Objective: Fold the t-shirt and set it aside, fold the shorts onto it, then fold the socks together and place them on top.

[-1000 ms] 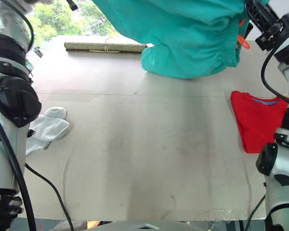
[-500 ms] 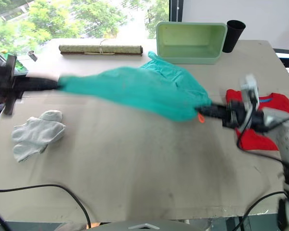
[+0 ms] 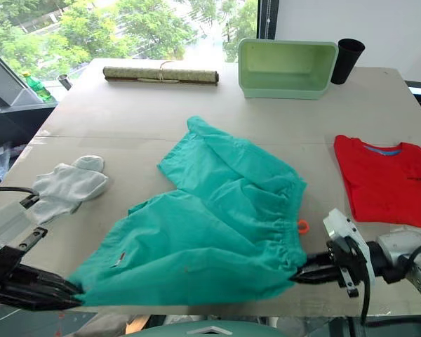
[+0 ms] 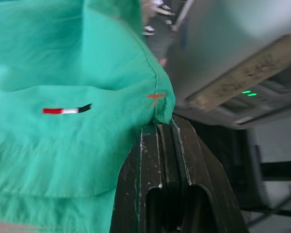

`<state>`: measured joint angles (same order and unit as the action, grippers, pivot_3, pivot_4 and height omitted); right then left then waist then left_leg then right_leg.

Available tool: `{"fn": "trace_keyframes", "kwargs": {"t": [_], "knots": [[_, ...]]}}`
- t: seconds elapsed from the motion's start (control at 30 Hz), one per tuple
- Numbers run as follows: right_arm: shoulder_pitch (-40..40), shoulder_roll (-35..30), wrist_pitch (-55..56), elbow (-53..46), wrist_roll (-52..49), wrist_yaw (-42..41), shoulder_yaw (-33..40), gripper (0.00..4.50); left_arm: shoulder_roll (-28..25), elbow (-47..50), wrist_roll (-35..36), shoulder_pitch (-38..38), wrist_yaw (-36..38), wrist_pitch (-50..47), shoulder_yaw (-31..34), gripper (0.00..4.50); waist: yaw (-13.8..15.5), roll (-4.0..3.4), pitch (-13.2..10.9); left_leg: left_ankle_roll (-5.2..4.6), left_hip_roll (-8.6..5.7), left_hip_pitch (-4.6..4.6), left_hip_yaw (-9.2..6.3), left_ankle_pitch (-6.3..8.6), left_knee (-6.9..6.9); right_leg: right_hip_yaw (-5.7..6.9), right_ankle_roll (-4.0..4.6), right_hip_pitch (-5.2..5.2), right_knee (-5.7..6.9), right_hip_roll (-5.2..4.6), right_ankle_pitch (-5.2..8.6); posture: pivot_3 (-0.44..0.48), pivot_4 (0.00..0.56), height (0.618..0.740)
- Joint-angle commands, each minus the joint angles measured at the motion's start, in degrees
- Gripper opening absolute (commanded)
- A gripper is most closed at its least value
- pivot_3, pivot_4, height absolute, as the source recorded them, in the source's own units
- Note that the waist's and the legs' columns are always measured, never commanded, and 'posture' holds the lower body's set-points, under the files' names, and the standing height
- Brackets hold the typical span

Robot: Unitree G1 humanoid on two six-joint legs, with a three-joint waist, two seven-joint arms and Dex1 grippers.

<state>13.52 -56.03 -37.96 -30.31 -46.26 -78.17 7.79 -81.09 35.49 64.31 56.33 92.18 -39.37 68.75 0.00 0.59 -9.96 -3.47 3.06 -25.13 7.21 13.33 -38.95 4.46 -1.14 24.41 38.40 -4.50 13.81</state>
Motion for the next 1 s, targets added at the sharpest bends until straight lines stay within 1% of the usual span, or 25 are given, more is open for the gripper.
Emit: {"fn": "trace_keyframes", "kwargs": {"t": [0.03, 0.07, 0.1, 0.13, 0.17, 0.2, 0.27, 0.3, 0.33, 0.4, 0.43, 0.47, 0.63, 0.7, 0.8, 0.87, 0.93, 1.0], "knots": [[-0.4, 2.0, -1.1, -0.7, -4.6, 4.0, 5.6, 0.00, -6.6, -9.5, -1.5, -8.7, 0.3, 12.1, -7.4, 0.03, 0.2, -0.15, 0.1, 0.00, -0.01, 0.01, 0.01, 0.00, 0.03, -0.01, 0.00, 0.00, -0.03, 0.02, 0.00, 0.000, 0.150, 0.740], [-1.4, 3.3, -2.1, 0.4, -5.9, 6.6, 6.7, 0.00, -10.0, -14.4, -1.9, -13.8, -0.5, 16.7, -13.2, 0.03, 0.5, -0.17, 0.1, -0.02, -0.04, 0.12, 0.00, 0.01, 0.07, 0.06, 0.00, -0.11, -0.04, 0.05, 0.01, 0.000, 0.150, 0.740], [-2.7, 4.7, -2.7, 1.8, -6.7, 9.5, 7.8, 0.00, -14.1, -18.8, -0.9, -17.6, -3.1, 22.5, -18.5, 0.03, 0.8, -0.27, 0.2, -0.18, -0.02, 0.26, 0.01, 0.10, 0.11, 0.05, -0.06, -0.21, -0.09, 0.16, 0.05, 0.000, 0.150, 0.740], [-3.9, 5.7, -3.6, 2.9, -7.4, 11.9, 8.7, 0.00, -17.9, -22.1, 0.7, -19.7, -6.3, 27.4, -22.7, 0.03, 0.8, -0.27, 0.2, -0.18, 0.06, 0.34, 0.01, 0.10, 0.11, 0.06, -0.12, -0.29, -0.14, 0.31, 0.08, 0.000, 0.150, 0.740], [-5.0, 6.7, -4.6, 3.9, -8.3, 14.3, 9.6, 0.00, -23.1, -26.1, 2.6, -19.2, -10.8, 34.8, -25.7, 0.03, 0.9, -0.22, 0.3, -0.18, 0.08, 0.39, 0.02, 0.10, 0.13, 0.06, -0.09, -0.35, -0.17, 0.35, 0.06, 0.000, 0.150, 0.740], [-5.8, 7.4, -5.4, 4.6, -8.7, 16.4, 10.2, 0.00, -28.0, -29.7, 4.3, -17.2, -14.5, 41.6, -27.5, 0.03, 0.9, -0.23, 0.3, -0.19, 0.10, 0.38, -0.01, 0.10, 0.13, 0.00, 0.13, -0.38, -0.20, 0.33, -0.08, 0.000, 0.150, 0.740], [-7.0, 8.4, -6.6, 5.8, -8.6, 19.5, 10.5, 0.00, -38.4, -38.4, 7.9, -9.1, -20.4, 53.1, -27.1, 0.03, 1.0, -0.20, 0.3, -0.22, 0.06, 0.34, 0.07, 0.10, 0.24, -0.08, 0.18, -0.38, -0.35, 0.32, -0.12, 0.000, 0.150, 0.740], [-7.5, 8.9, -7.0, 6.3, -8.5, 20.9, 10.5, 0.00, -43.2, -43.4, 9.3, -4.2, -22.7, 58.3, -25.5, 0.03, 1.0, -0.20, 0.3, -0.22, 0.05, 0.34, 0.07, 0.10, 0.28, -0.09, 0.19, -0.40, -0.43, 0.30, -0.13, 0.000, 0.150, 0.740], [-8.0, 9.4, -7.4, 6.9, -8.2, 22.4, 10.3, 0.00, -46.1, -46.9, 9.6, 0.1, -25.0, 61.6, -23.2, 0.03, 0.9, -0.19, 0.3, -0.26, 0.00, 0.27, 0.11, 0.09, 0.34, -0.12, 0.19, -0.38, -0.47, 0.29, -0.13, 0.000, 0.150, 0.740], [-8.8, 10.4, -7.7, 7.5, -7.3, 24.4, 9.6, 0.00, -47.9, -50.7, 6.2, 7.4, -30.9, 66.2, -16.1, 0.03, 0.6, -0.17, 0.3, -0.33, -0.06, 0.26, 0.19, -0.18, 0.43, -0.12, 0.16, -0.38, -0.50, 0.46, -0.13, 0.000, 0.150, 0.740], [-9.2, 11.0, -7.2, 7.8, -6.1, 25.6, 9.1, 0.00, -47.9, -51.1, 4.5, 9.9, -33.1, 66.9, -12.5, 0.03, 0.2, -0.14, 0.2, -0.34, -0.11, 0.26, 0.24, -0.18, 0.50, -0.08, -0.08, -0.34, -0.50, 0.58, -0.25, 0.000, 0.150, 0.740], [-9.4, 11.4, -6.7, 8.1, -5.1, 26.4, 8.7, 0.00, -47.9, -51.2, 3.5, 11.9, -34.6, 67.0, -9.4, 0.03, -0.3, -0.09, 0.2, -0.33, -0.03, 0.24, 0.44, -0.18, 0.54, -0.13, -0.11, -0.23, -0.53, 0.77, -0.26, 0.000, 0.150, 0.740], [-9.9, 13.4, -6.0, 9.0, -3.7, 29.2, 9.3, 0.00, -47.9, -49.4, -2.7, 17.4, -40.7, 66.0, 2.2, 0.03, -0.6, -0.05, 0.2, -0.27, -0.18, 0.28, 0.34, -0.17, 0.74, -0.08, -0.30, -0.23, -0.58, 1.00, -0.11, 0.000, 0.150, 0.740], [-9.6, 13.6, -6.1, 9.3, -3.4, 30.0, 9.7, 0.00, -47.9, -48.5, -3.6, 18.8, -42.7, 64.4, 5.3, 0.03, -0.5, -0.05, 0.2, -0.26, -0.19, 0.30, 0.32, -0.17, 0.74, -0.06, -0.31, -0.26, -0.57, 1.01, -0.10, 0.000, 0.150, 0.740], [-10.0, 13.8, -5.3, 10.5, -1.1, 31.8, 9.1, 0.00, -47.9, -47.0, -7.4, 20.8, -46.1, 63.2, 8.4, 0.03, -0.5, -0.05, 0.2, -0.27, -0.28, 0.33, 0.34, -0.17, 0.72, -0.11, -0.38, -0.31, -0.58, 0.94, -0.07, 0.000, 0.150, 0.740], [-10.8, 14.5, -5.2, 11.2, -0.6, 33.0, 8.9, 0.00, -47.9, -45.9, -9.4, 21.9, -48.7, 62.2, 9.9, 0.03, -0.5, -0.05, 0.2, -0.28, -0.32, 0.40, 0.34, -0.18, 0.67, -0.12, -0.44, -0.39, -0.57, 0.90, -0.04, 0.000, 0.150, 0.740], [-11.6, 15.2, -5.3, 11.5, 0.0, 34.1, 8.7, 0.00, -47.9, -44.6, -10.0, 22.9, -50.9, 60.8, 11.0, 0.03, -0.5, -0.05, 0.2, -0.28, -0.31, 0.42, 0.33, -0.19, 0.62, -0.13, -0.50, -0.43, -0.53, 0.90, -0.02, 0.000, 0.150, 0.740], [-12.5, 15.9, -5.4, 11.9, 0.8, 35.5, 8.3, 0.00, -47.9, -43.2, -12.7, 23.9, -54.0, 60.1, 11.9, 0.03, -0.5, -0.06, 0.2, -0.27, -0.31, 0.44, 0.33, -0.20, 0.60, -0.14, -0.49, -0.44, -0.49, 0.89, -0.05, 0.000, 0.150, 0.740]]}}
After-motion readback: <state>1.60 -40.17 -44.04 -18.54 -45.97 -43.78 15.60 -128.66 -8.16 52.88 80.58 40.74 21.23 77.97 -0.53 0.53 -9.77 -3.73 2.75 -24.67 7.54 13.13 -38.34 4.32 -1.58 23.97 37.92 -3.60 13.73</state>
